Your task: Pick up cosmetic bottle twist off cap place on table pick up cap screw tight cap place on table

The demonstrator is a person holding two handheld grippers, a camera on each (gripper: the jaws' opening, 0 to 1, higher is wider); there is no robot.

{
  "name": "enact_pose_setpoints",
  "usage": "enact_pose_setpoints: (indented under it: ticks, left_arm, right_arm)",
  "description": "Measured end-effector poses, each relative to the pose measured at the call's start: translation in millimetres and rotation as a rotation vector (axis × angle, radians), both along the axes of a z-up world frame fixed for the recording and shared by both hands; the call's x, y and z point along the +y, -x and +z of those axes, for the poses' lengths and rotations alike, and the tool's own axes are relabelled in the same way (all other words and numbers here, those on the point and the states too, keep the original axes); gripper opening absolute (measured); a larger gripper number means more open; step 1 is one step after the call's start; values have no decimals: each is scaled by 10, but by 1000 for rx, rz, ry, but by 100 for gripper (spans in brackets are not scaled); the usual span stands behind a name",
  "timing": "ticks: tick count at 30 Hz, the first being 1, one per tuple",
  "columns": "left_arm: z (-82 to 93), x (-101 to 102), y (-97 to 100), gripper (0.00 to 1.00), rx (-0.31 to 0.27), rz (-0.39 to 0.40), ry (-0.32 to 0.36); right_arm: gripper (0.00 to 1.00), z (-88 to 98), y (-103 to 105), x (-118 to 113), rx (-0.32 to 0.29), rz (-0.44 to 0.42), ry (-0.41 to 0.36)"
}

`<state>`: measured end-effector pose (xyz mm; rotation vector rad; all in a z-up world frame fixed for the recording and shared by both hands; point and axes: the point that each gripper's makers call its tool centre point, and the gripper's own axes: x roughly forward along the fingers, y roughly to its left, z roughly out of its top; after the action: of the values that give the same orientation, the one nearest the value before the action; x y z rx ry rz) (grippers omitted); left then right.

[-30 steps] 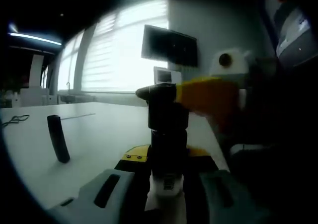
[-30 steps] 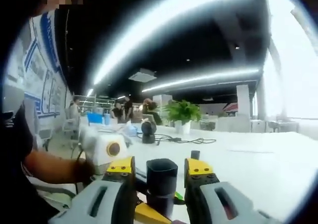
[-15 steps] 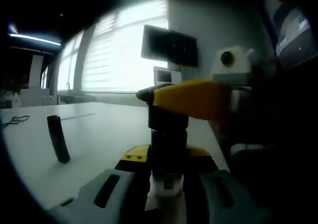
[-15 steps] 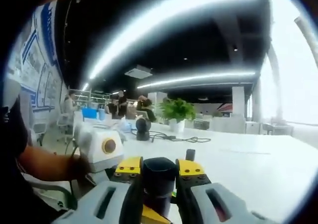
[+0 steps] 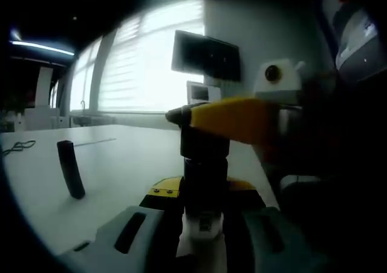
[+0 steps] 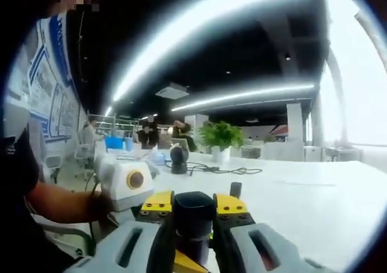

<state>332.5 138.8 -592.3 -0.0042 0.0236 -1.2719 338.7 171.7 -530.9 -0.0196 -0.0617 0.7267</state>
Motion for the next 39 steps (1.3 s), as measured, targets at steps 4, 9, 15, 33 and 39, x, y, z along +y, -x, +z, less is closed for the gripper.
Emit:
enact_pose_setpoints:
  ticks: [4,9,15,33,39]
  left_arm:
    - [1,-3,7,15,0,-1,0]
    - [2,-6,18,15,-1,-1,0]
    - [3,-10,33,15,-2,-3,-1]
    - [7,-26,53,15,-7,-10,0]
    - [6,-23,51,15,-4,-8,0]
  right_arm:
    - [16,1,1,1,-2,28,3]
    - [16,5,14,29,-11,127,12]
    - [16,7,37,65,-18,257,21]
    - [17,2,119,148,-41,687,95]
    - [16,-9,127,168,1,822,67]
